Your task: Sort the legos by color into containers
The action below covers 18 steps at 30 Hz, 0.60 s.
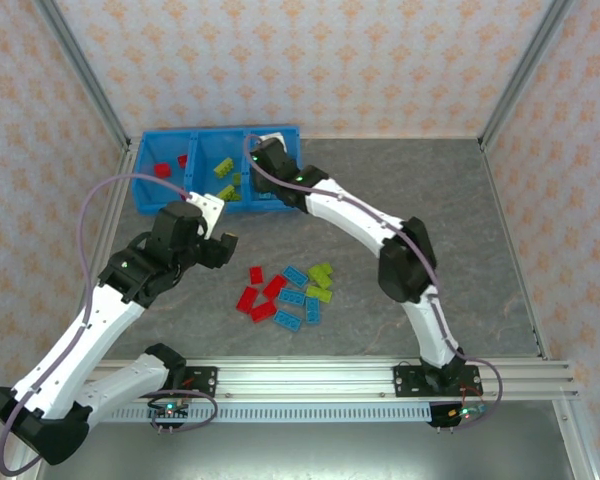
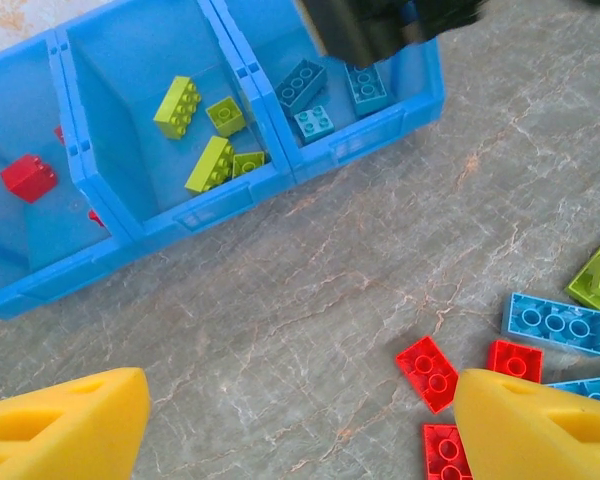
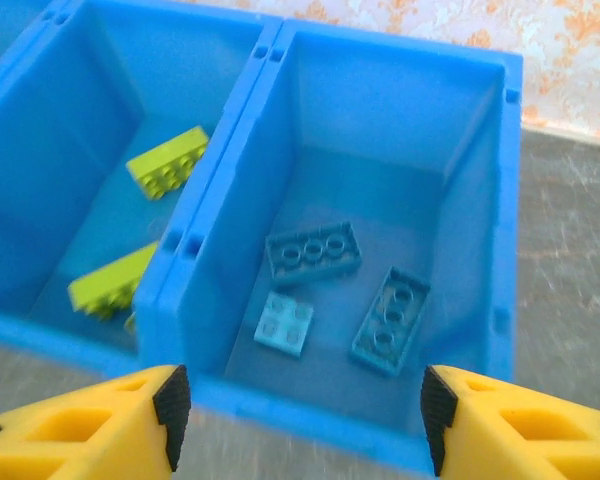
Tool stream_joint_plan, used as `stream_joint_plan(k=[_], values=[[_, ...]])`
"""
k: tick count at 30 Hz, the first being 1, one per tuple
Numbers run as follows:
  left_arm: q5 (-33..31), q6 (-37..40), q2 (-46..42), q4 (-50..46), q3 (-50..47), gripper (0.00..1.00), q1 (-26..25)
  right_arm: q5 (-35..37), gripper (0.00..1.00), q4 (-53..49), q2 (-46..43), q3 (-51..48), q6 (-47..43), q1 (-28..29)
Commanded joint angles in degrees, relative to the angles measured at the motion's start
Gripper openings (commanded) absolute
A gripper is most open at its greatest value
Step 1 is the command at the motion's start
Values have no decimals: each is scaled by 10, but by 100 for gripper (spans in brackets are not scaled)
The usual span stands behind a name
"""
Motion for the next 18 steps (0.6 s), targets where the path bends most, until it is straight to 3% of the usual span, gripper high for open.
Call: stream_joint_plan(k=[1, 5, 7, 10, 13, 15, 18], values=[[-11, -2, 11, 0, -1, 81, 4, -69, 66, -59, -141, -76, 23, 3], [10, -37, 35, -3, 11, 93, 8, -143, 72, -50, -304, -244, 48, 5], [-1, -99, 62, -32, 43, 100, 9, -186, 76, -49, -386, -327, 62, 7], [1, -209, 91, -40, 60, 100, 10, -249, 82, -64, -490, -427, 88, 10], [16, -315, 102, 10, 26, 100, 9, -329, 87, -65, -583, -521, 120, 15], [24, -381, 126, 31, 5, 98, 8, -351, 93, -56, -634, -579, 148, 20], [30, -413, 193, 36, -1, 96, -8, -338, 99, -50, -697, -645, 185, 26]])
